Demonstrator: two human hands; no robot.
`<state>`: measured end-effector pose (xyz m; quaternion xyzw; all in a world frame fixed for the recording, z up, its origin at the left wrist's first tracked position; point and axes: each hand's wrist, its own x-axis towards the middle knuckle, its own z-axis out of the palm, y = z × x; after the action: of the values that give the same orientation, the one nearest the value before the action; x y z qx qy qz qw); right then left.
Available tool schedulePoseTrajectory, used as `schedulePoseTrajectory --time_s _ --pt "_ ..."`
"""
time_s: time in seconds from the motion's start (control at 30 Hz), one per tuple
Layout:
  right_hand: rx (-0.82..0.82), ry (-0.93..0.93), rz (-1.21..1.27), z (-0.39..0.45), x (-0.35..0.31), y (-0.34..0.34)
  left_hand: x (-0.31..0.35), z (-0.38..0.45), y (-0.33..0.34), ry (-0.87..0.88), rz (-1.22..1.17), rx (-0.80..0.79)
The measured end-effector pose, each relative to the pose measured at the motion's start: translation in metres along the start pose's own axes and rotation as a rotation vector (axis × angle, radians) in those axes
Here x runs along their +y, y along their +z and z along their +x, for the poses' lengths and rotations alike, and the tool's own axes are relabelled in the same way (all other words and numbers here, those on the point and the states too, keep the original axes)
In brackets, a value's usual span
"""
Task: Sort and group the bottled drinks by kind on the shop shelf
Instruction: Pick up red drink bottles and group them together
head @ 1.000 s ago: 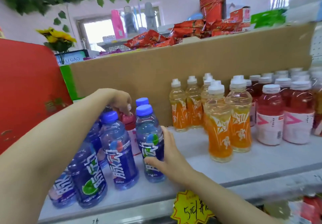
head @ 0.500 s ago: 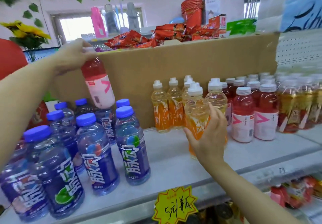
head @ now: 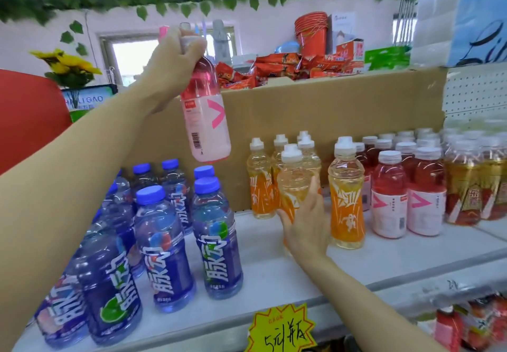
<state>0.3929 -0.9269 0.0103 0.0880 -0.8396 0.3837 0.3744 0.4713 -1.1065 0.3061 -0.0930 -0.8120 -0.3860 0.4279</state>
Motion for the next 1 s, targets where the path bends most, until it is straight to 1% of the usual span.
schedulePoseTrajectory --time_s 0.2,0.3,0.33,0.37,0.4,0.47,0.5,0.57,0.63,0.7,0.8,1.0 --pt "-0.144 0.039 0.036 0.013 -0.006 0.014 0.023 -0.019 0.039 0.030 -0.021 -0.092" --pt "-0.275 0.050 0.161 0.016 0.000 0.000 0.032 -0.032 0.059 0.057 -0.008 -0.151" --pt "-0.279 0.032 0.195 0.015 0.003 -0.010 0.034 -0.037 0.067 0.062 -0.009 -0.174" --pt "-0.231 0.002 0.229 0.014 0.007 -0.020 0.036 -0.042 0.076 0.061 -0.016 -0.195" --pt "-0.143 -0.025 0.297 0.011 0.010 -0.032 0.038 -0.046 0.086 0.059 -0.024 -0.208" --pt "0.006 -0.005 0.560 0.004 0.015 -0.060 0.043 -0.057 0.108 0.069 -0.028 -0.223" --pt "0.031 0.011 0.693 0.003 0.017 -0.074 0.046 -0.063 0.120 0.079 -0.027 -0.230" --pt "-0.005 0.007 0.835 0.002 0.022 -0.099 0.054 -0.077 0.147 0.093 -0.032 -0.249" --pt "-0.059 -0.048 0.827 0.006 0.030 -0.118 0.063 -0.092 0.174 0.113 -0.036 -0.275" --pt "-0.084 -0.059 0.761 0.012 0.043 -0.132 0.072 -0.106 0.204 0.125 -0.050 -0.291" --pt "-0.101 -0.023 0.738 0.019 0.073 -0.148 0.081 -0.122 0.246 0.111 -0.077 -0.294" --pt "-0.200 0.018 0.732 0.040 0.143 -0.176 0.089 -0.138 0.322 0.035 -0.111 -0.285"
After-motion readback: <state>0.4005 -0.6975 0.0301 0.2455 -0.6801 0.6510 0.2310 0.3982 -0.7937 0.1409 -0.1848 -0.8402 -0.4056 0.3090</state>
